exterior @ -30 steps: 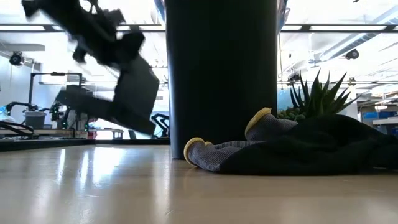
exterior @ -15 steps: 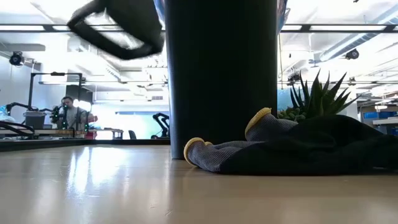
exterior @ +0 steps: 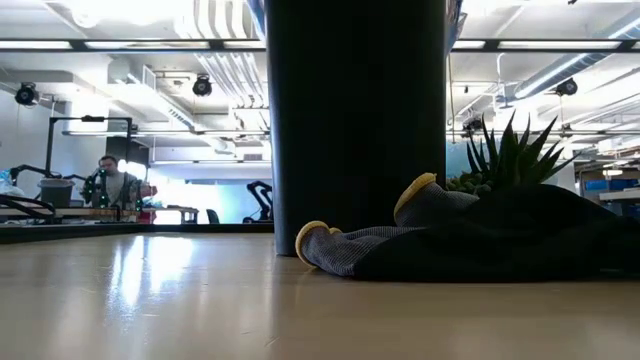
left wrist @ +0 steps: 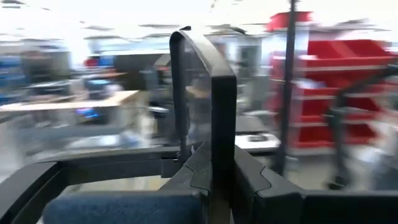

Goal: Place trash/remove bag and relplace
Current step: Put the trash bin lid on the trash bin, then close the trash bin lid

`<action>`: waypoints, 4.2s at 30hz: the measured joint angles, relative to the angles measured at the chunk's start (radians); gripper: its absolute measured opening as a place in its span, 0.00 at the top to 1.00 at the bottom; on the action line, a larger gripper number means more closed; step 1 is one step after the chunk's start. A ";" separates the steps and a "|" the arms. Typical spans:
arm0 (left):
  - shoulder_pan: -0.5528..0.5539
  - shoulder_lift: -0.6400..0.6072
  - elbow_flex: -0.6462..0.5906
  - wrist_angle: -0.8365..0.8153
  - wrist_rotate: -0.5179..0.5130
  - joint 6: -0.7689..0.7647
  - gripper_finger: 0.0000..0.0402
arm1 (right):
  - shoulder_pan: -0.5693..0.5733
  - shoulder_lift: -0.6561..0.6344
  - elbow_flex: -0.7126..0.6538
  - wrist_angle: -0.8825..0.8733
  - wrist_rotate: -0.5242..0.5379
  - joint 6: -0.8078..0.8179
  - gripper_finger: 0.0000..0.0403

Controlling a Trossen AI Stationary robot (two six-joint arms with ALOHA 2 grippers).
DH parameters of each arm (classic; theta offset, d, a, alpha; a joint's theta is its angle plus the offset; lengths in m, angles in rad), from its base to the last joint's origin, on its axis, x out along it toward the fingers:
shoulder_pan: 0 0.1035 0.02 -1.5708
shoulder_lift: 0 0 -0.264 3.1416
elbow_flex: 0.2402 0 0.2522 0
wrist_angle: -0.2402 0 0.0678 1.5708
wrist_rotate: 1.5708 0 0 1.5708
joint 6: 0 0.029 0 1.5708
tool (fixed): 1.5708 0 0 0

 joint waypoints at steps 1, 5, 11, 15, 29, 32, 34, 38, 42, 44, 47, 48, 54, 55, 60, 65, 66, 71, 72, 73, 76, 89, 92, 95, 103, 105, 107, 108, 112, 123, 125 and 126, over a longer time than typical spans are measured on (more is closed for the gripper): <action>0.006 0.014 -0.001 0.016 0.059 0.000 0.98 | 0.000 0.000 0.016 0.001 0.005 -0.017 1.00; 0.034 0.086 -0.004 0.065 0.297 -0.041 0.98 | 0.000 0.002 0.061 0.000 0.016 -0.070 1.00; 0.077 0.172 -0.004 0.121 0.384 -0.030 0.98 | 0.000 0.002 0.080 0.011 0.005 -0.103 1.00; 0.126 0.211 -0.004 0.107 0.411 -0.033 0.98 | 0.000 0.004 0.063 0.018 -0.029 -0.110 1.00; 0.224 0.269 -0.004 -0.042 0.537 -0.077 0.98 | 0.011 -0.014 -0.154 0.030 -0.045 0.040 1.00; 0.224 0.269 -0.004 -0.044 0.534 -0.078 0.98 | 0.012 -0.014 -0.210 0.094 -0.045 0.047 1.00; 0.224 0.268 -0.004 -0.058 0.534 -0.079 0.98 | 0.011 -0.015 -0.249 0.140 -0.045 0.049 1.00; 0.224 0.264 -0.004 -0.116 0.533 -0.090 0.98 | 0.006 -0.016 -0.315 0.228 -0.045 0.042 1.00; 0.224 0.260 -0.004 -0.127 0.531 -0.105 0.98 | -0.017 -0.015 -0.377 0.331 -0.048 -0.007 1.00; 0.224 0.258 -0.004 -0.130 0.529 -0.118 0.98 | -0.033 -0.015 -0.405 0.383 -0.048 -0.024 1.00; 0.225 0.255 -0.004 -0.137 0.528 -0.167 0.95 | -0.061 -0.016 -0.446 0.467 -0.092 -0.035 1.00; 0.224 0.253 -0.004 -0.144 0.528 -0.174 0.94 | -0.069 -0.016 -0.465 0.503 -0.119 -0.035 1.00; 0.224 0.221 -0.004 -0.179 0.473 -0.183 0.78 | -0.115 -0.016 -0.607 0.708 -0.263 -0.030 1.00; 0.224 0.214 -0.004 -0.196 0.460 -0.183 0.75 | -0.120 -0.016 -0.630 0.742 -0.269 -0.027 1.00; 0.224 0.152 -0.004 -0.263 0.450 -0.185 0.58 | -0.133 -0.024 -0.706 0.828 -0.295 0.007 1.00; 0.223 0.084 -0.004 -0.342 0.268 -0.186 0.47 | -0.133 -0.020 -0.680 0.829 -0.301 -0.009 1.00; 0.224 0.078 -0.005 -0.368 0.199 -0.186 0.47 | -0.133 -0.019 -0.668 0.824 -0.303 -0.022 1.00; 0.225 0.073 -0.080 -0.376 0.065 -0.190 0.48 | -0.136 -0.014 -0.614 0.816 -0.309 -0.059 1.00; 0.225 0.073 -0.107 -0.354 0.066 -0.191 0.50 | -0.136 -0.016 -0.604 0.820 -0.307 -0.059 1.00; 0.224 0.073 -0.141 -0.326 0.068 -0.198 0.51 | -0.136 -0.017 -0.599 0.818 -0.306 -0.061 1.00; 0.225 0.075 -0.262 -0.240 0.071 -0.223 0.55 | -0.136 -0.015 -0.592 0.816 -0.305 -0.059 1.00; 0.225 -0.021 -0.476 -0.048 0.179 -0.276 0.70 | -0.135 -0.054 -0.529 0.790 -0.299 -0.097 1.00; 0.225 -0.060 -0.427 -0.051 0.172 -0.246 0.71 | -0.129 -0.060 -0.455 0.797 -0.299 -0.157 1.00; 0.225 -0.083 -0.377 -0.054 0.157 -0.223 0.72 | -0.117 -0.055 -0.378 0.821 -0.315 -0.225 1.00; 0.223 -0.085 -0.231 -0.046 0.113 -0.184 0.69 | -0.099 0.020 -0.306 1.113 -0.496 -0.311 1.00; 0.214 -0.073 -0.178 -0.049 0.148 -0.184 0.68 | -0.090 0.060 -0.286 1.105 -0.537 -0.313 1.00; 0.202 -0.066 -0.117 -0.046 0.221 -0.195 0.68 | -0.082 0.100 -0.255 1.091 -0.588 -0.303 1.00; 0.193 -0.059 -0.080 -0.045 0.256 -0.206 0.68 | -0.082 0.111 -0.241 1.068 -0.616 -0.287 1.00; 0.136 -0.028 0.015 -0.036 0.326 -0.193 0.69 | -0.088 0.120 -0.171 0.979 -0.693 -0.286 1.00; 0.024 0.164 0.019 -0.027 0.226 -0.185 0.71 | -0.090 0.228 0.040 0.595 -0.718 -0.296 1.00; 0.005 0.194 0.020 0.010 0.211 -0.188 0.69 | -0.082 0.252 0.083 0.517 -0.717 -0.302 1.00; -0.002 0.205 0.022 0.023 0.196 -0.188 0.69 | -0.076 0.263 0.101 0.469 -0.716 -0.310 1.00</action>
